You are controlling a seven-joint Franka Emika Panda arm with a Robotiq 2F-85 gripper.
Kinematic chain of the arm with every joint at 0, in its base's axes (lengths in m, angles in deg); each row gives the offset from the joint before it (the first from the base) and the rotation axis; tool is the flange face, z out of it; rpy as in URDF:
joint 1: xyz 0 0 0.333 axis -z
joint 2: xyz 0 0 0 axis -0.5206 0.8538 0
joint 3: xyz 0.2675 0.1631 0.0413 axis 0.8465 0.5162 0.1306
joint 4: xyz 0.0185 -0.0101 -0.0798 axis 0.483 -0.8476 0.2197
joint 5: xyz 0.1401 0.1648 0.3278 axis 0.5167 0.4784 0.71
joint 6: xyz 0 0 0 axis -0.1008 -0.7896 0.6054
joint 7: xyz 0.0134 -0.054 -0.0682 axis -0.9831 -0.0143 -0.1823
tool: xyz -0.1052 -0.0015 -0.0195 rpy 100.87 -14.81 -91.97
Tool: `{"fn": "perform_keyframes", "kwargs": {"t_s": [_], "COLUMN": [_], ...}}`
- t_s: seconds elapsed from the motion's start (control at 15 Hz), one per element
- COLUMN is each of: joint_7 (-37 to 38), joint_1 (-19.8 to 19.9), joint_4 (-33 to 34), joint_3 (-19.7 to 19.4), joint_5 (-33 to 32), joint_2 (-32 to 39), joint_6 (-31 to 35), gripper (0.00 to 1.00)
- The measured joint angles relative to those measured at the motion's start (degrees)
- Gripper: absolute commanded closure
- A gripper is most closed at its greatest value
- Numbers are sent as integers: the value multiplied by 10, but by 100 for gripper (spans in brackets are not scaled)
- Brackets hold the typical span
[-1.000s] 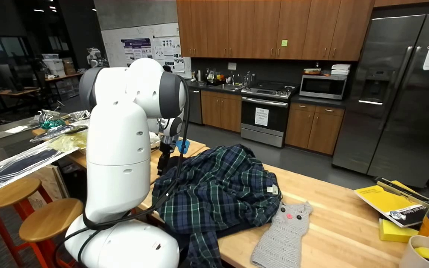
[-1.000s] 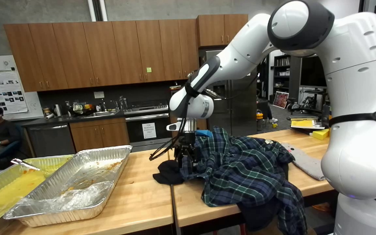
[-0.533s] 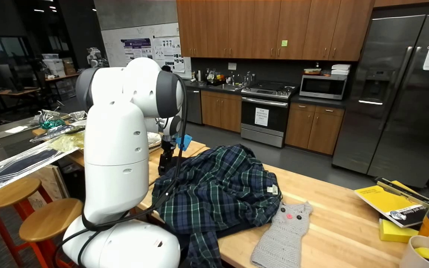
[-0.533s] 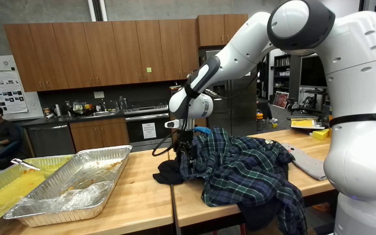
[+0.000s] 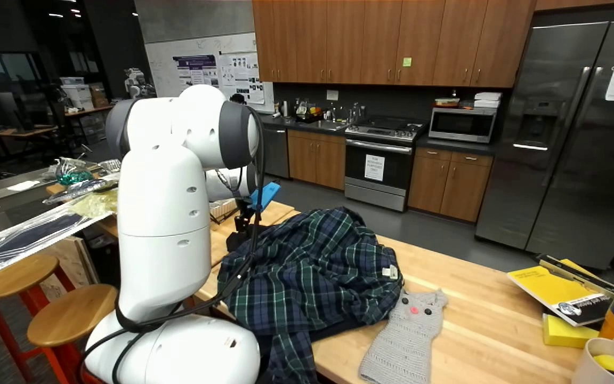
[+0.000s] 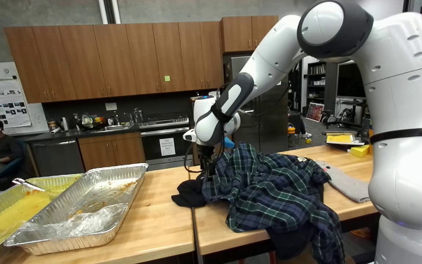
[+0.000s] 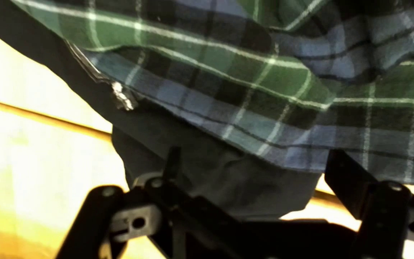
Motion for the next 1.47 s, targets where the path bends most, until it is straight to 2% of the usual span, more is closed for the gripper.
{"fn": "perform_keyframes", "kwargs": {"t_s": [0.27, 0.47, 0.53, 0.73, 0.93, 1.2, 1.33, 1.47], "joint_7": [193, 335, 382, 506, 580, 616, 630, 650], "joint_1": [-74, -120, -130, -126, -113, -87, -73, -61], "joint_4": [3, 12, 16, 27, 35, 41, 40, 37], "joint_3": [-79, -124, -131, -107, -75, -40, -32, -31], "joint_5": [-146, -231, -256, -307, -297, -201, -156, -142], "joint_2": [-1, -3, -3, -6, -6, -6, -7, -8], "joint_6": [13, -6, -22, -103, -196, -276, -261, -218], "gripper": [0, 0, 0, 0, 0, 0, 0, 0]}}
